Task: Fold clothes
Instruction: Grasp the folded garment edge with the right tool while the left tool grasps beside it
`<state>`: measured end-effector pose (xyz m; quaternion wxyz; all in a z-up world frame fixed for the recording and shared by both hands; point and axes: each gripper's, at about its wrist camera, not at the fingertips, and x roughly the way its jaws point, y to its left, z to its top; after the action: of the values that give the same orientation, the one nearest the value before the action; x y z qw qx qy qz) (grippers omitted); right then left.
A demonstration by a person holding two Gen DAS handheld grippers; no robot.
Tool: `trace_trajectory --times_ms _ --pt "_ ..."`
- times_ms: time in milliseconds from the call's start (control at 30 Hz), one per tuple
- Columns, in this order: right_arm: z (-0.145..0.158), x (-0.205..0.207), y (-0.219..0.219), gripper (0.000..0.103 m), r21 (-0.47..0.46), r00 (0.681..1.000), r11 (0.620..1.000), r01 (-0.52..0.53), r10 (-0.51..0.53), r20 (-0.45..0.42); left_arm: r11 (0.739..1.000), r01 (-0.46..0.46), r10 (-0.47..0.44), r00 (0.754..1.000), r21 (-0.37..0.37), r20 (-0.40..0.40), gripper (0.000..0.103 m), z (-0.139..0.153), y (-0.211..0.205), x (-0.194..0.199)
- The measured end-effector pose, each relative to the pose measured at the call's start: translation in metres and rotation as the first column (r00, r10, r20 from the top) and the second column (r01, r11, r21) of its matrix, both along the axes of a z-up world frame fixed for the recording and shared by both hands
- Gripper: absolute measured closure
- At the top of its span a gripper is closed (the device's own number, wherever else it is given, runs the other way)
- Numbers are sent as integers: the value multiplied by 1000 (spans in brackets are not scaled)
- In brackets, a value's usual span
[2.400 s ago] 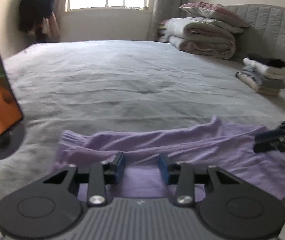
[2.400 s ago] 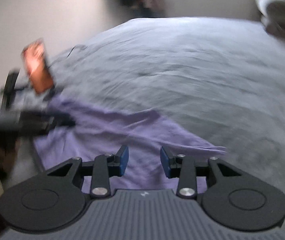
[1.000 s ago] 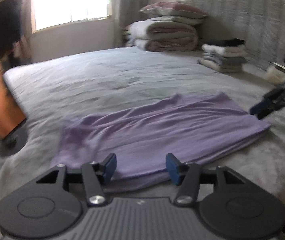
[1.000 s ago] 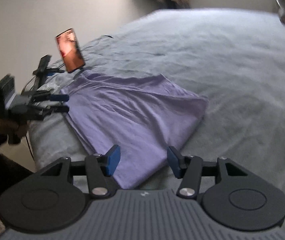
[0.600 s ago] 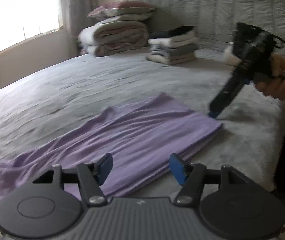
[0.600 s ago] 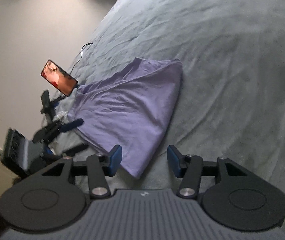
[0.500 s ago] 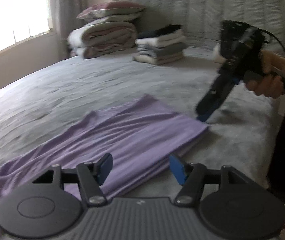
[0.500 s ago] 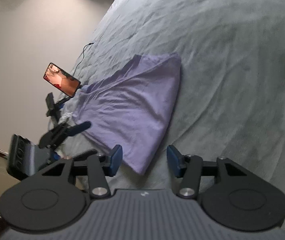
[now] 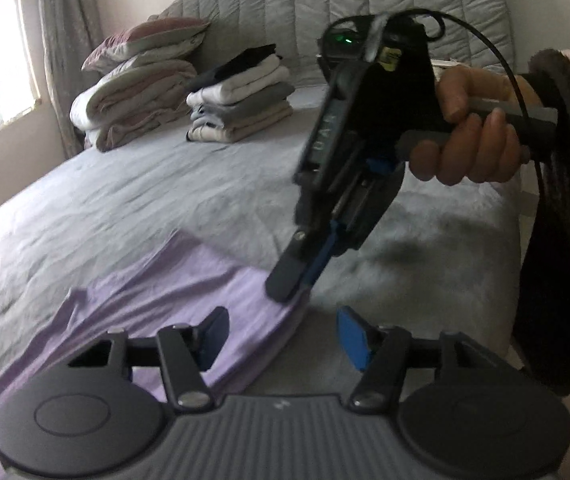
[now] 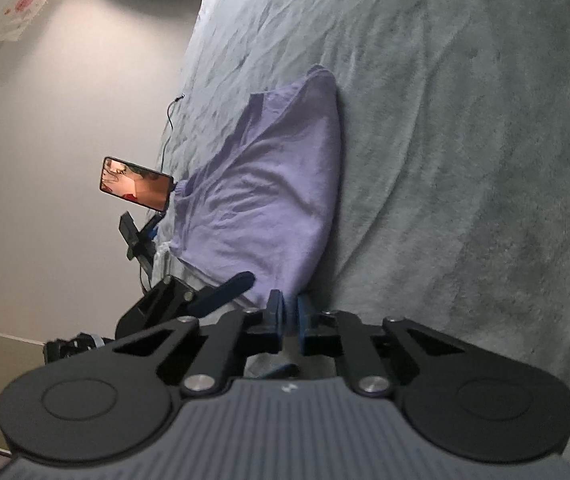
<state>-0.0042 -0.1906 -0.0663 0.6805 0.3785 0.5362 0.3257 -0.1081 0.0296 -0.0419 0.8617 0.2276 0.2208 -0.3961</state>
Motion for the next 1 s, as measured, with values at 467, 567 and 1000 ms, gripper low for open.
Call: trace_trajectory --times_ms 467,567,1000 --pt "10 9 -12 85 -73 994 991 110 -110 5 982 -173 171 985 76 36 96 -6 -28 11" --pt "5 19 -13 76 -85 986 982 166 -166 14 977 -201 198 979 76 44 96 -8 -31 7" --pt "1 56 4 85 -81 937 948 307 -287 197 916 -382 377 924 124 57 98 1 -51 -8"
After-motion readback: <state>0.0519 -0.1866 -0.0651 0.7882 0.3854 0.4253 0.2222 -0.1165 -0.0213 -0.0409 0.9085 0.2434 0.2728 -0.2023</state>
